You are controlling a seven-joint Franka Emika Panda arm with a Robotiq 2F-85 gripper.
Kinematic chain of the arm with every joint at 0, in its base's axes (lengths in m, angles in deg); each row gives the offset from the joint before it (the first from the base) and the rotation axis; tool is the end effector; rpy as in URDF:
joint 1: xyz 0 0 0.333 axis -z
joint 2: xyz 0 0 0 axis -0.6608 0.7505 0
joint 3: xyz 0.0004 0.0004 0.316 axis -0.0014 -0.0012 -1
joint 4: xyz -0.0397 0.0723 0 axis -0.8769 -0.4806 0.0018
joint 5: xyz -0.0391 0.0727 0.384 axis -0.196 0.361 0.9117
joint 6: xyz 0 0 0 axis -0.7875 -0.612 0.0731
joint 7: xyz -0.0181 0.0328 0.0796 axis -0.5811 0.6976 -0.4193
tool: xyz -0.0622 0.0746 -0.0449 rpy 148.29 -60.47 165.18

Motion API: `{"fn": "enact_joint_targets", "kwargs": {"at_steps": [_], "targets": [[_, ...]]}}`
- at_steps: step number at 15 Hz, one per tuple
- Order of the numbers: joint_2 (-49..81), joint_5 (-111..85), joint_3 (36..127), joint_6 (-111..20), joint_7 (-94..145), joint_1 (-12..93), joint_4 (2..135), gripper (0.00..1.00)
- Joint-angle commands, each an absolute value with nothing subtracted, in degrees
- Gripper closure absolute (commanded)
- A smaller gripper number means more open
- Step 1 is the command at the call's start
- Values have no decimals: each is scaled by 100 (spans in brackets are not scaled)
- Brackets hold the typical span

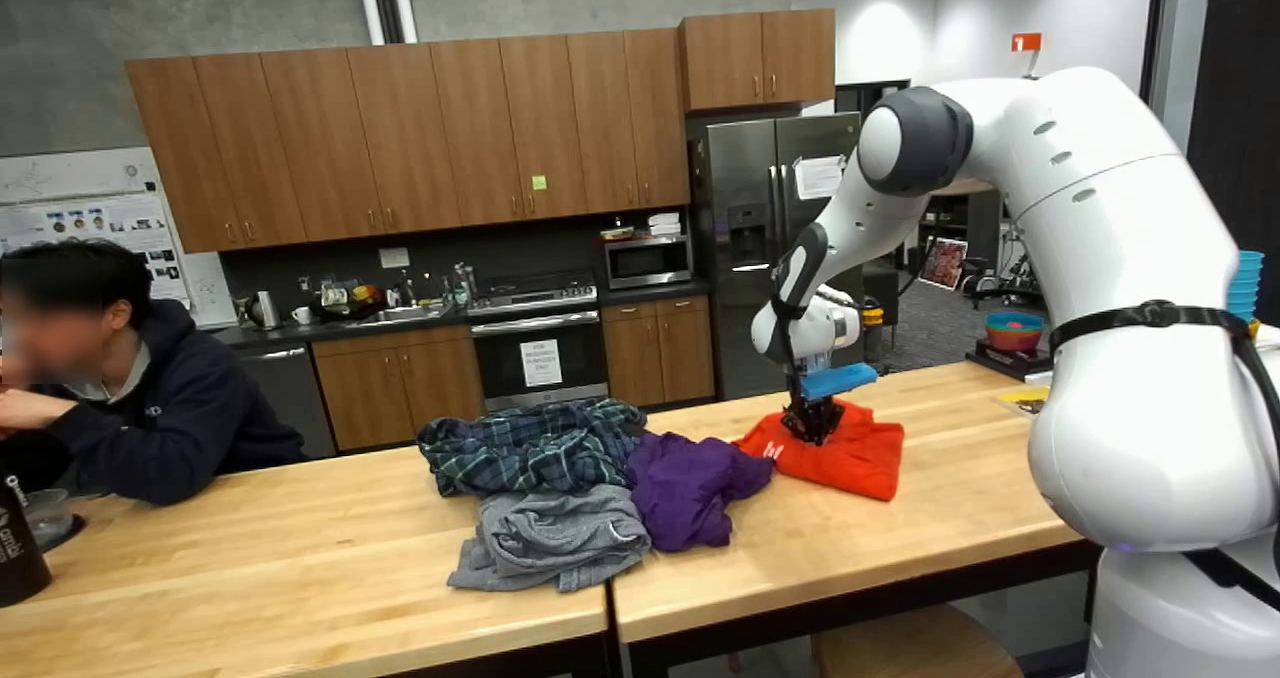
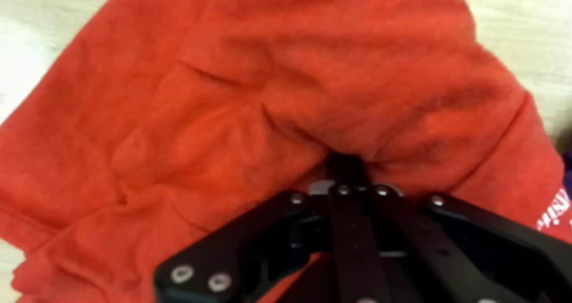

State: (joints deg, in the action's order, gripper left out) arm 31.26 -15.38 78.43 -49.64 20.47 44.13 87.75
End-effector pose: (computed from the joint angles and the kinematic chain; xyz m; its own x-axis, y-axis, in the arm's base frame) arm 0.6080 -0.0407 0.1873 0.9962 0.0185 -0.0846 0.0240 -0.9976 0.0645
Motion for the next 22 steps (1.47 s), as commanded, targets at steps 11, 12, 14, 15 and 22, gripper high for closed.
{"fn": "enact_joint_targets", "kwargs": {"at_steps": [11,12,14,15,22], "targets": [[2767,-1717,9120,-8461,3555,3241,10670,100],[2650,-1711,9284,-8468,3647,3085,10847,100],[2432,-1728,9593,-8445,3802,2816,11158,100],[2315,-1751,9753,-8393,3895,2670,11312,100],[1933,-2169,10789,-7860,4476,1708,11806,100]]}}
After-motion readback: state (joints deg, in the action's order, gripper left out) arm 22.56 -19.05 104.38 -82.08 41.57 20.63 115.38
